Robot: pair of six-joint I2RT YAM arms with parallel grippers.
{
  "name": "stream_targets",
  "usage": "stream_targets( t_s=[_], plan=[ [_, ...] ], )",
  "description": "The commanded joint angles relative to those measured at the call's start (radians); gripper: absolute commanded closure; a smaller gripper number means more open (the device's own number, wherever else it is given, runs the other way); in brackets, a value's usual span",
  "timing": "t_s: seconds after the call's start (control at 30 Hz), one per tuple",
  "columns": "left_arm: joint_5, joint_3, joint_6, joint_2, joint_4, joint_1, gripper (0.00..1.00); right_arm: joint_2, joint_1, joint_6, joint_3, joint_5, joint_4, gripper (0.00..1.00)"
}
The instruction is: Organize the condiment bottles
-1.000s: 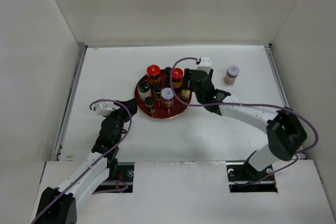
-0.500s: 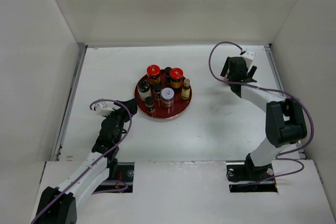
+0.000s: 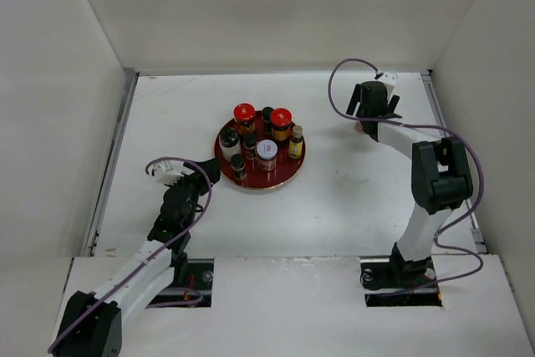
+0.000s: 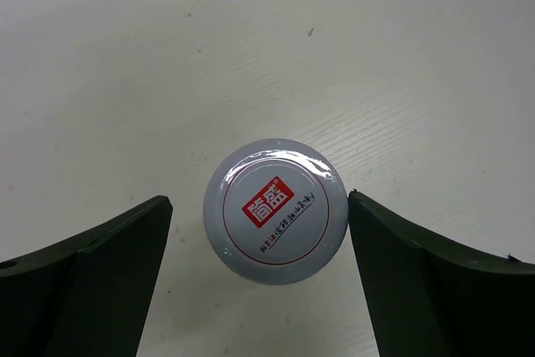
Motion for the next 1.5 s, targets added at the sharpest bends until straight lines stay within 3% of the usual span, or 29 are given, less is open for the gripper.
stream_targets(
  t_s=[0.0, 0.1, 0.23, 0.4, 0.6, 0.8, 1.03, 1.47],
  plan=[
    [-0.005, -0.12, 0.001, -0.008, 0.06, -0.003, 0.25, 0.025, -0.017, -0.001, 0.036, 0.003, 0.034, 0.08],
    [-0.005, -0.122, -0.001, -0.005, 0.06, 0.002, 0.25, 0.028, -0.022, 0.002, 0.023, 0.003, 0.034, 0.12],
    [-0.005, -0.119, 0.001, -0.003, 0.06, 0.0, 0.25, -0.003, -0.018, 0.02, 0.002, 0.008, 0.043, 0.38],
    [-0.004, -0.12, 0.001, -0.006, 0.06, 0.0, 0.25, -0.156, 0.046, 0.045, -0.117, 0.069, 0.081, 0.49],
    [-0.001, -0.12, 0.001, -0.011, 0.057, -0.004, 0.25, -0.432, 0.22, 0.103, -0.337, 0.131, 0.078, 0.51],
    [0.002, -0.122, 0.001, -0.028, 0.047, -0.001, 0.25, -0.589, 0.521, 0.192, -0.438, 0.207, 0.011, 0.52],
    [0.002, -0.122, -0.001, -0.028, 0.044, 0.003, 0.25, -0.511, 0.735, 0.217, -0.348, 0.224, 0.03, 0.52],
    [-0.001, -0.122, -0.002, -0.023, 0.047, 0.002, 0.25, -0.258, 0.779, 0.125, -0.161, 0.224, 0.1, 0.51]
  ],
)
